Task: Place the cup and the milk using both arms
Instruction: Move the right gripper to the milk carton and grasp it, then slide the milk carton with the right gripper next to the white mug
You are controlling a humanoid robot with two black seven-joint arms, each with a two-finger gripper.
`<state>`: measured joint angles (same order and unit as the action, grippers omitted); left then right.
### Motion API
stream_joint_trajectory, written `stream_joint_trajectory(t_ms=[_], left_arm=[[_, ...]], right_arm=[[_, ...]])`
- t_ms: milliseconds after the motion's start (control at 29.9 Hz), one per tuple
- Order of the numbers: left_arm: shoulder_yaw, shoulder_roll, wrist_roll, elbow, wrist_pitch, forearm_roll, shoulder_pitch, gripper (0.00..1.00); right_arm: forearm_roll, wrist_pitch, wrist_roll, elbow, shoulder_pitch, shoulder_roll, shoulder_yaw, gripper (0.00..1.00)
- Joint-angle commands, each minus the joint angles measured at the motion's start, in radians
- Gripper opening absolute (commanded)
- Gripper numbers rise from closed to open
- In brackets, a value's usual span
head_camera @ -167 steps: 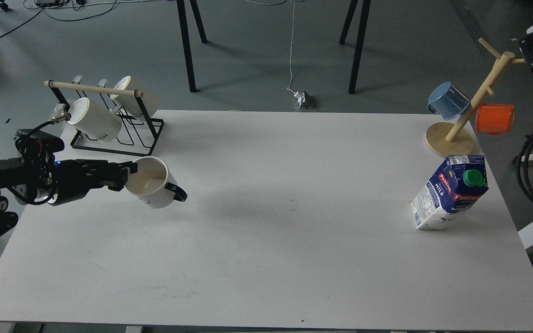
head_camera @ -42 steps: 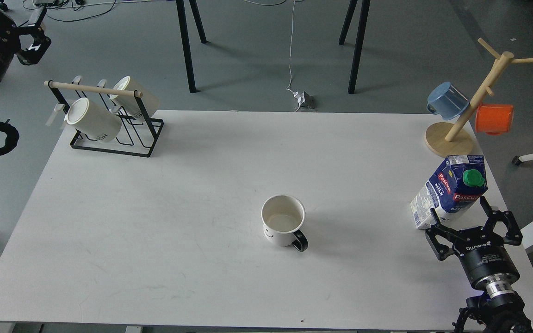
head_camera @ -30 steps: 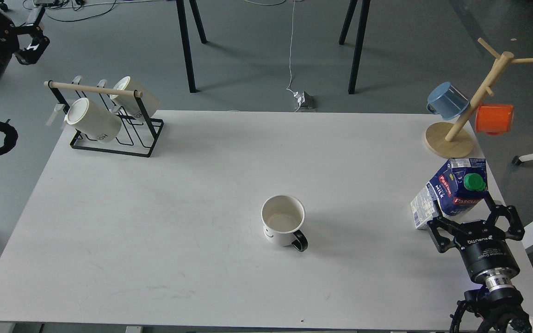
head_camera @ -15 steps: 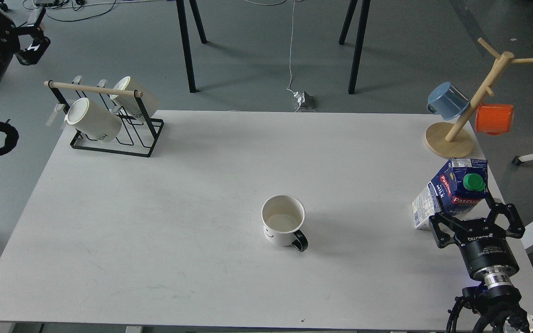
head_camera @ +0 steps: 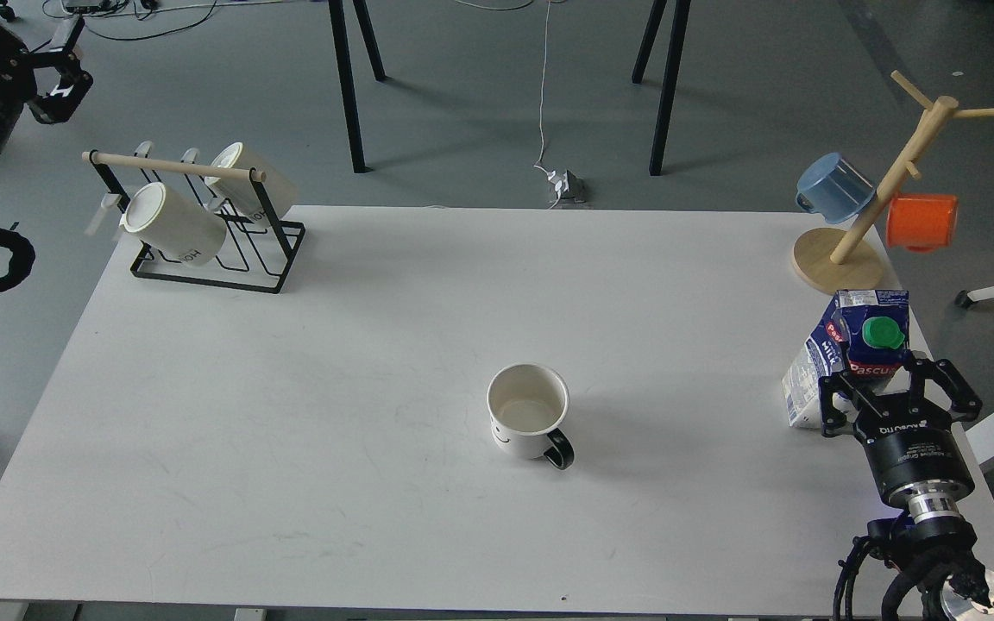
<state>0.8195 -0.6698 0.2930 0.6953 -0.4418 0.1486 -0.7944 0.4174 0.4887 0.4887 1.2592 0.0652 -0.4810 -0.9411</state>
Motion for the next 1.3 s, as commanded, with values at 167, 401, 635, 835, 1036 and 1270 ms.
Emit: stream_joint_trajectory(t_ms=[167, 401, 635, 835, 1036, 1270], left_arm=[[0.000, -0.010, 0.000, 0.000, 0.000, 0.000, 0.009, 0.99], [0.000, -0.011, -0.001, 0.001, 0.003, 0.003, 0.014, 0.99], [0.000, -0.019, -0.001, 0.000, 0.005, 0.006, 0.015, 0.99], [0.000, -0.020, -0.001, 0.001, -0.002, 0.006, 0.029, 0.99], [-0.002, -0.025, -0.001, 0.000, -0.003, 0.006, 0.032, 0.99], [-0.002, -0.024, -0.001, -0.014, -0.005, 0.006, 0.032, 0.99]], right_arm=[[-0.008, 0.000, 0.000, 0.115, 0.012, 0.001, 0.019, 0.51], [-0.130, 0.000, 0.000, 0.180, -0.014, 0.094, 0.122, 0.52], [-0.279, 0.000, 0.000, 0.144, -0.018, 0.248, 0.163, 0.52], [-0.302, 0.000, 0.000, 0.131, -0.056, 0.309, 0.197, 0.52], [-0.302, 0.000, 0.000, 0.105, -0.054, 0.354, 0.232, 0.52], [-0.302, 0.000, 0.000, 0.068, -0.048, 0.358, 0.255, 0.55]])
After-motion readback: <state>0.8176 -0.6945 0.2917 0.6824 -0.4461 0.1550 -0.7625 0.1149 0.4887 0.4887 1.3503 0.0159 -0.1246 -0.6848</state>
